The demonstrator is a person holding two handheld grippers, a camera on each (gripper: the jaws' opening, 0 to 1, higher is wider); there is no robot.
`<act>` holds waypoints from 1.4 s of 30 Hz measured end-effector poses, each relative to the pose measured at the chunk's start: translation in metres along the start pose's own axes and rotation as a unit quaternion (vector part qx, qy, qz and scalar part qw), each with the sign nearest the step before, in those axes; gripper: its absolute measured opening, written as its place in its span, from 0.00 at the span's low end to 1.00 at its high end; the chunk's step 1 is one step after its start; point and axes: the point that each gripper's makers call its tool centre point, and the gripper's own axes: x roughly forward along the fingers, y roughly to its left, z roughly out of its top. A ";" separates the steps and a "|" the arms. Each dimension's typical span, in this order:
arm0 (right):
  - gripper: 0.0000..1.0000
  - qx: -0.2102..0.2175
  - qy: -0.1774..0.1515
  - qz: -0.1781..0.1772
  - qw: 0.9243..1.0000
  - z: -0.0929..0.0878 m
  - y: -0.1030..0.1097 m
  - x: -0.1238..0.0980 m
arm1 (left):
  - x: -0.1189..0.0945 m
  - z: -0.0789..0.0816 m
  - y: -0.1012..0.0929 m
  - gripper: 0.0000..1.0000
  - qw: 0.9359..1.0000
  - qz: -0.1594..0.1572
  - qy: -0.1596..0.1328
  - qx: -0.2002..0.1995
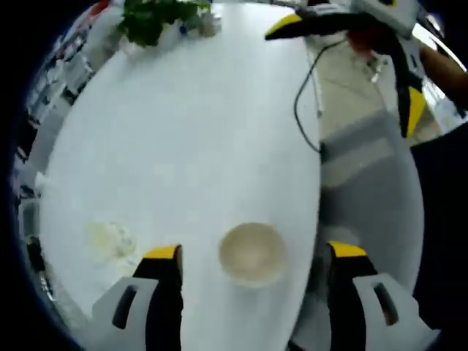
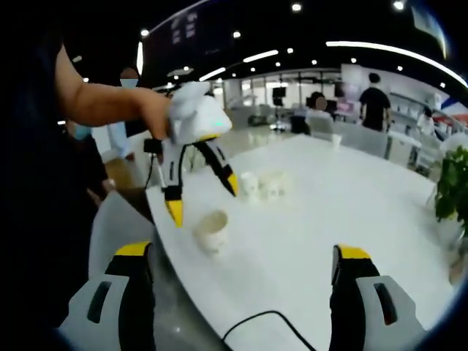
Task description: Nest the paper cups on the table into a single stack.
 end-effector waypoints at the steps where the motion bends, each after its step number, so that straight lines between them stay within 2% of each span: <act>1: 1.00 -0.001 -0.001 -0.001 1.000 0.000 -0.002 -0.001 | -0.004 -0.004 0.009 0.84 1.000 0.007 -0.015 -0.005; 3: 1.00 -0.002 -0.001 -0.002 1.000 0.002 0.000 0.003 | -0.009 -0.009 0.017 0.85 0.999 0.012 -0.036 -0.018; 4: 1.00 -0.002 0.000 -0.002 1.000 0.002 0.000 0.006 | -0.013 -0.010 0.026 0.86 0.998 0.026 -0.059 -0.027; 6: 1.00 -0.003 -0.001 -0.002 1.000 0.004 0.001 0.009 | -0.025 -0.017 0.032 0.86 0.994 0.032 -0.090 -0.045; 8: 1.00 -0.003 -0.002 -0.002 1.000 0.000 -0.008 -0.007 | -0.031 -0.022 0.035 0.86 0.992 0.031 -0.112 -0.058; 9: 1.00 -0.003 -0.003 -0.002 1.000 -0.004 -0.017 -0.023 | -0.035 -0.028 0.034 0.87 0.990 0.026 -0.116 -0.075; 10: 1.00 -0.004 -0.005 -0.004 1.000 0.006 -0.004 0.005 | -0.041 -0.032 0.038 0.88 0.987 0.038 -0.131 -0.085; 13: 1.00 -0.002 -0.012 -0.009 1.000 0.015 0.002 0.018 | -0.054 -0.035 0.045 0.91 0.980 0.048 -0.166 -0.098; 16: 1.00 0.005 -0.013 -0.011 1.000 0.017 0.005 0.022 | -0.079 -0.040 0.061 0.95 0.963 0.073 -0.227 -0.126; 19: 1.00 0.006 -0.006 -0.010 1.000 0.013 0.006 0.025 | -0.088 -0.056 0.068 0.97 0.959 0.084 -0.229 -0.147; 20: 1.00 0.005 -0.004 -0.011 1.000 0.012 0.006 0.025 | -0.095 -0.064 0.077 0.98 0.954 0.104 -0.236 -0.155; 21: 1.00 0.004 -0.004 -0.013 1.000 0.011 0.005 0.026 | -0.098 -0.063 0.079 1.00 0.950 0.116 -0.244 -0.155; 22: 1.00 0.004 -0.003 -0.014 1.000 0.010 0.004 0.026 | -0.102 -0.066 0.082 1.00 0.946 0.124 -0.254 -0.157; 23: 1.00 0.006 -0.004 -0.016 1.000 0.010 0.003 0.026 | -0.104 -0.067 0.080 1.00 0.945 0.123 -0.260 -0.156; 24: 1.00 0.008 -0.004 -0.018 1.000 0.009 0.001 0.026 | -0.109 -0.070 0.081 1.00 0.940 0.125 -0.278 -0.156; 25: 1.00 0.008 -0.004 -0.021 1.000 0.008 -0.001 0.027 | -0.114 -0.073 0.085 1.00 0.934 0.142 -0.291 -0.153; 26: 1.00 0.008 -0.004 -0.023 1.000 0.007 -0.004 0.027 | -0.117 -0.078 0.087 1.00 0.931 0.151 -0.294 -0.153; 28: 1.00 0.009 -0.006 -0.027 1.000 0.007 -0.007 0.028 | -0.121 -0.085 0.086 1.00 0.923 0.156 -0.311 -0.161; 32: 1.00 0.007 -0.007 -0.036 0.999 0.006 -0.013 0.031 | -0.123 -0.094 0.077 1.00 0.916 0.156 -0.327 -0.174; 35: 1.00 0.008 -0.006 -0.043 0.999 0.005 -0.019 0.032 | -0.121 -0.100 0.070 1.00 0.913 0.162 -0.330 -0.177; 40: 1.00 0.007 -0.003 -0.048 0.999 0.003 -0.026 0.031 | -0.121 -0.107 0.064 1.00 0.897 0.175 -0.359 -0.191; 42: 1.00 0.005 -0.002 -0.047 0.999 0.003 -0.027 0.031 | -0.121 -0.110 0.064 1.00 0.893 0.179 -0.365 -0.190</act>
